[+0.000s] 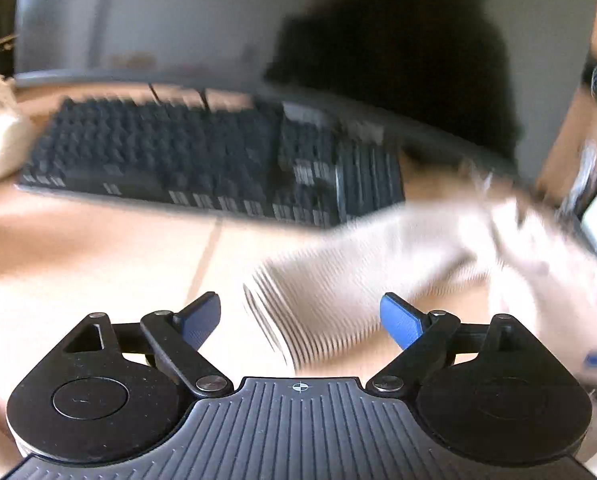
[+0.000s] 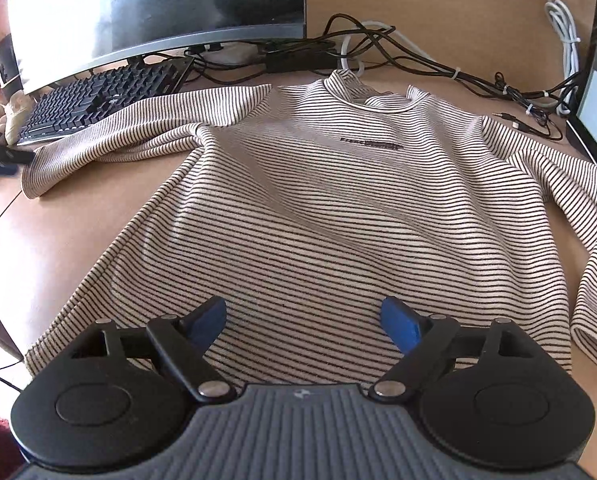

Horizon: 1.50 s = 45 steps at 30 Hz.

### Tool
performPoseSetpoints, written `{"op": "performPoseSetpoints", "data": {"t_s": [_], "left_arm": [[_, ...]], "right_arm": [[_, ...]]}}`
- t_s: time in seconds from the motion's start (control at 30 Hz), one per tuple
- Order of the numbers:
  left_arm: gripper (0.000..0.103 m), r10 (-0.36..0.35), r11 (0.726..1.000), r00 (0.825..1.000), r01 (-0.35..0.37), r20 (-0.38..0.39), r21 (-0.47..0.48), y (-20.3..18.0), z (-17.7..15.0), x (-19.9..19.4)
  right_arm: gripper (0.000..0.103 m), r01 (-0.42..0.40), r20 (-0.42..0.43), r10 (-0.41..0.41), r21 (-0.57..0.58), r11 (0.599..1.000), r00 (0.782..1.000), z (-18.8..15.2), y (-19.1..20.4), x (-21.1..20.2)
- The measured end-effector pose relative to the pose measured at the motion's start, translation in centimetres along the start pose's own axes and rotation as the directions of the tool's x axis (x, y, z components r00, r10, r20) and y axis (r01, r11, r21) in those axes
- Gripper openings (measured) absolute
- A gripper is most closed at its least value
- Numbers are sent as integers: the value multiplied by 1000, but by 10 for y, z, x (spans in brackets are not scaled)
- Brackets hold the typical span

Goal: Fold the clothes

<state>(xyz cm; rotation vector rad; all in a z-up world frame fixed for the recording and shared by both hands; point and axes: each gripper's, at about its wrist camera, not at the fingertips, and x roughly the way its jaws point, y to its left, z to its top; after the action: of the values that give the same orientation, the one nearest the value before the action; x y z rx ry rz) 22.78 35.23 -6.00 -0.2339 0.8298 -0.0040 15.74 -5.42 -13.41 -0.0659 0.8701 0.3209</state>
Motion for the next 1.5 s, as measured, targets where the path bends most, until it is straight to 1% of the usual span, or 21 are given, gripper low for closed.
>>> {"op": "performPoseSetpoints", "data": {"t_s": [0.03,0.07,0.1,0.13,0.23,0.3,0.43,0.5,0.53,0.57,0.67,0.73,0.83,0.9,1.0,1.03,1.07,1.1,1.17,1.33,1.5], "left_arm": [[81,5,1000,1000,-5,-23,-7,-2,-4,10],[45,13,1000,999,-13,-37,-5,-4,-4,16],[22,21,1000,999,-21,-50,-1,-4,-4,21],[5,33,999,999,-33,-26,1,-3,1,18],[5,71,997,993,-69,90,-15,4,24,-4],[5,76,995,980,-63,183,-74,17,49,-28],[7,169,983,948,-142,270,-115,35,75,-50],[26,178,977,952,-140,251,-163,44,72,-51],[46,165,975,958,-124,235,-182,47,66,-50],[61,150,974,964,-106,220,-201,51,60,-49],[83,73,980,986,-42,152,-194,49,38,-33],[86,37,979,994,-15,103,-202,46,22,-19],[87,35,979,998,-25,44,-203,44,1,7],[86,43,977,999,-37,25,-208,42,-5,21],[76,68,978,997,-59,40,-202,35,-10,32],[65,77,978,996,-68,42,-197,32,-9,35],[48,83,979,996,-74,39,-192,31,-6,39],[41,87,979,996,-79,35,-186,29,-3,45],[7,74,983,995,-61,68,-175,22,8,32],[5,34,990,987,-11,158,-144,3,36,-4],[5,-97,989,947,126,307,-78,-55,72,-58]], "right_arm": [[85,0,-1,0,-3,1000,1000,0,0,0],[85,-2,-2,2,-6,1000,1000,-1,0,-2],[85,-4,-3,4,-7,1000,1000,-2,0,-3],[85,-5,-3,5,-6,1000,1000,-2,-1,-4],[85,-5,0,5,12,1000,1000,-5,-7,-7],[85,-6,5,6,23,1000,1000,-6,-10,-7],[85,-7,14,7,33,999,1000,-7,-10,-7],[85,-8,18,8,37,999,1000,-7,-10,-7],[85,-9,19,8,39,999,1000,-8,-10,-7],[85,-8,20,7,40,999,1000,-8,-10,-7],[85,-6,19,5,40,999,1000,-8,-9,-7],[85,-5,16,5,39,999,1000,-7,-9,-7],[85,-3,8,3,32,999,1000,-7,-8,-7],[85,-1,2,1,26,1000,1000,-7,-8,-6],[85,9,-6,-8,33,999,1000,-6,-9,-8],[85,12,-6,-12,44,999,1000,-5,-9,-10],[85,15,-1,-15,57,998,1000,-5,-10,-13],[85,18,7,-18,69,997,1000,-4,-10,-17],[85,25,31,-27,85,996,999,-3,-11,-28],[85,35,111,-46,97,995,993,9,-21,-53],[85,11,177,-25,82,997,984,24,-47,-52]]}}
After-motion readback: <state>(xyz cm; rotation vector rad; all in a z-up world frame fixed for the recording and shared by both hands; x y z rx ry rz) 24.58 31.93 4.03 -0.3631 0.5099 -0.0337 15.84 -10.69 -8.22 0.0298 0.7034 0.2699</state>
